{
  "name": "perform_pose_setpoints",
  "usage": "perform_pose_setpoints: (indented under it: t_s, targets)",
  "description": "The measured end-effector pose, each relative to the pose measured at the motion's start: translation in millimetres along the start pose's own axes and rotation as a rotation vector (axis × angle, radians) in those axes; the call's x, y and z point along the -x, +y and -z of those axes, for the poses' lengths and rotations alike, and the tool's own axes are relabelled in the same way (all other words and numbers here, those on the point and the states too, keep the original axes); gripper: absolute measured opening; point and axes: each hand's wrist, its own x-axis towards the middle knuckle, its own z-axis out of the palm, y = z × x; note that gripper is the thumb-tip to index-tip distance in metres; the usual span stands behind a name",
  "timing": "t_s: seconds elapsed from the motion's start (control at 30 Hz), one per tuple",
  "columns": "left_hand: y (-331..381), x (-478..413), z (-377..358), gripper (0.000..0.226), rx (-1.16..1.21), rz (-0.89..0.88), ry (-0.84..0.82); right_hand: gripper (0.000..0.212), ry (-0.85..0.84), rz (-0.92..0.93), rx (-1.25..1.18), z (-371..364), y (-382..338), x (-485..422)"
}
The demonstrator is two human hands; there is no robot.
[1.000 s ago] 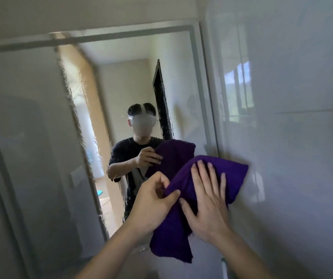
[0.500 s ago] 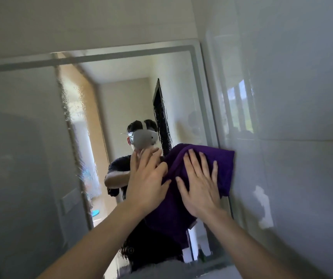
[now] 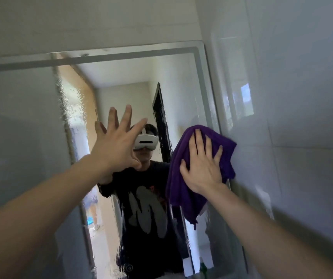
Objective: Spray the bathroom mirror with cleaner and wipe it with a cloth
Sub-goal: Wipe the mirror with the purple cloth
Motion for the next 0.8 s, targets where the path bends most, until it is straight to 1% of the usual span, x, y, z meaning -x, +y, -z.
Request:
perform_pose_setpoints:
  t_s: [0.07, 0.17, 0.27, 0.37, 0.5, 0.63, 0.73, 0.8]
  targets:
    - [-12.9, -14.9, 11.1, 0.143, -0.048, 0.036, -0.014, 0.084, 0.034, 0.031, 0.0, 13.3, 0.4, -26.9]
    - [-27.1, -26.1, 16.5, 0.152, -0.049, 0.088, -0.016, 0.084, 0.107, 0.076, -0.008, 32.7, -8.2, -73.7]
    - [-33.6, -28.1, 8.2, 0.152, -0.079, 0.069, 0.024, 0.084, 0.177, 0.115, -0.005, 47.3, -28.9, -115.5]
    - [-34.7, -30.7, 5.6, 0.151, -0.078, 0.058, 0.0, 0.082, 0.213, 0.113, -0.01, 49.2, -55.1, -132.6]
    - [-33.5, -35.2, 2.6, 0.147, -0.11, 0.06, -0.006, 0.076, 0.26, 0.132, -0.007, 37.9, -75.2, -120.1]
    - [-34.4, -36.3, 0.8, 0.146, -0.091, 0.062, -0.024, 0.075, 0.282, 0.205, 0.082, 16.8, -72.5, -86.4]
    - [-34.5, -33.6, 2.9, 0.146, -0.086, 0.057, -0.039, 0.076, 0.246, 0.247, 0.156, -3.0, -55.0, -52.8]
    - [-33.6, -34.7, 4.4, 0.15, -0.076, 0.054, -0.041, 0.076, 0.205, 0.238, 0.185, -13.8, -36.4, -30.4]
